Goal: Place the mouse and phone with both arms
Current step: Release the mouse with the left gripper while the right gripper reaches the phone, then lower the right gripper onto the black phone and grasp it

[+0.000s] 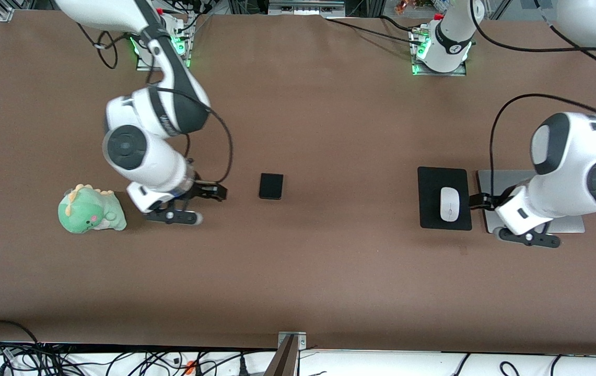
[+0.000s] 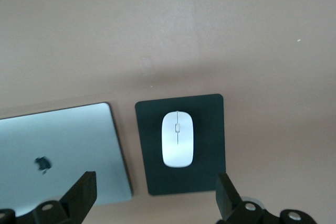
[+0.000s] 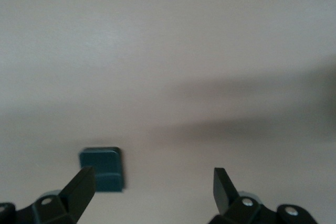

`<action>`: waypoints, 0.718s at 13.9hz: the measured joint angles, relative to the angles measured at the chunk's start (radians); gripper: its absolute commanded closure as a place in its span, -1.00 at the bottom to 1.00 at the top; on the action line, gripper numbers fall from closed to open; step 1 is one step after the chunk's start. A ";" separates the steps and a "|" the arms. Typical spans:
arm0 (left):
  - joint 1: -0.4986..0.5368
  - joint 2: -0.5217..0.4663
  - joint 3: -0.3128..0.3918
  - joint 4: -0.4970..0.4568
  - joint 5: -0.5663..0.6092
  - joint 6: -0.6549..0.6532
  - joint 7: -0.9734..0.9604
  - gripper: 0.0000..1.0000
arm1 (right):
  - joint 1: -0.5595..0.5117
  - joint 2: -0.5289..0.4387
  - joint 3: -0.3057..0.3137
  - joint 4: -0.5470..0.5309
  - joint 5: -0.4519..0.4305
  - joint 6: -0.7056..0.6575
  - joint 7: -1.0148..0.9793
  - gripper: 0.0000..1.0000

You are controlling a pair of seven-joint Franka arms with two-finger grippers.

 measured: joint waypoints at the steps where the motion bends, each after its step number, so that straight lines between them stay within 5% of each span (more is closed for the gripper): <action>1: 0.000 -0.003 0.000 0.052 0.000 -0.059 0.000 -1.00 | 0.029 0.026 0.000 0.000 0.000 0.040 0.041 -1.00; 3: -0.007 -0.033 0.003 0.110 0.000 -0.117 -0.001 -1.00 | 0.073 0.072 0.000 0.000 0.000 0.092 0.085 -1.00; 6: -0.047 -0.159 0.067 0.078 -0.010 -0.132 -0.004 -1.00 | 0.116 0.126 0.000 -0.001 0.000 0.144 0.126 -1.00; 10: -0.081 -0.369 0.160 -0.174 -0.036 0.001 -0.019 -1.00 | 0.187 0.162 -0.003 -0.061 -0.003 0.237 0.141 -1.00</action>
